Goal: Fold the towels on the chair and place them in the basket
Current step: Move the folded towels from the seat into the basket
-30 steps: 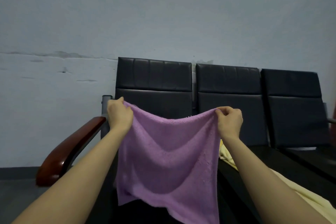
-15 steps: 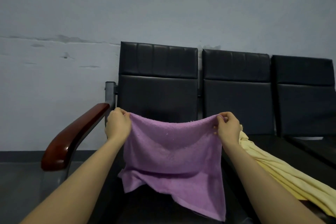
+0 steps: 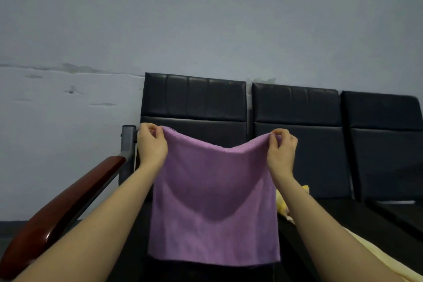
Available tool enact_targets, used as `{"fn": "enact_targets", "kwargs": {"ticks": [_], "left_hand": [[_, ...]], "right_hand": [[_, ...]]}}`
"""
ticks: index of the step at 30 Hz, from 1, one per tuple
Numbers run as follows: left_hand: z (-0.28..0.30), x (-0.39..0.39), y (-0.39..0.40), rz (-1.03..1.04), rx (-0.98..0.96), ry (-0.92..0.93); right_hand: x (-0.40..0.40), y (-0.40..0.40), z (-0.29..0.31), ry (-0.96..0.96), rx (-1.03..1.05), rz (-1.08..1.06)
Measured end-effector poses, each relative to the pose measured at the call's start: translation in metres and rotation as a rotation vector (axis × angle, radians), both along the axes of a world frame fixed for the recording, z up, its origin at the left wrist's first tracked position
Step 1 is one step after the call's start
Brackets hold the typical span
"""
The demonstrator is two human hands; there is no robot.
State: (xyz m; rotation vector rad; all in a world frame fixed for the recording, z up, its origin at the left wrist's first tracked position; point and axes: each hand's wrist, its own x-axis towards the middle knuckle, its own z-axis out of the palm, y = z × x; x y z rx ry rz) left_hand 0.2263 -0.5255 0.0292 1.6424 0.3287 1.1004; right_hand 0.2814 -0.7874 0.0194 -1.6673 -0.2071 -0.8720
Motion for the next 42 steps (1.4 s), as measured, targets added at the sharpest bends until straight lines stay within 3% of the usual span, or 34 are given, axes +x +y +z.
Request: {"fn": "enact_targets", "kwargs": {"ticks": [4,8,14,21,28,34,38,42], "left_hand": [[0.02,-0.011,-0.011,0.003,-0.056,-0.167],[-0.005,-0.025,-0.018,0.015,-0.099,-0.181],[-0.105,-0.05,-0.022,0.122,-0.011,0.013],[-0.18,-0.072,-0.014,0.174,0.289,0.353],[-0.217,-0.05,-0.003,0.004,0.657,0.693],[-0.229,-0.029,-0.005,-0.24,0.989,1.004],[-0.241,-0.034,-0.003,-0.355,0.99,1.15],[-0.242,-0.047,-0.002,-0.35,0.977,1.158]], "right_hand": [[0.0,0.002,0.023,-0.146,0.056,-0.006],[-0.013,-0.002,0.004,-0.136,0.064,-0.003],[-0.05,-0.004,-0.08,0.024,-0.027,-0.033],[-0.066,0.0,-0.154,0.209,-0.128,-0.107],[-0.045,0.012,-0.196,0.452,-0.566,-0.214],[-0.026,0.02,-0.227,0.548,-0.861,0.169],[-0.022,0.016,-0.236,0.641,-1.252,0.25],[-0.031,0.011,-0.231,0.633,-1.261,0.244]]}}
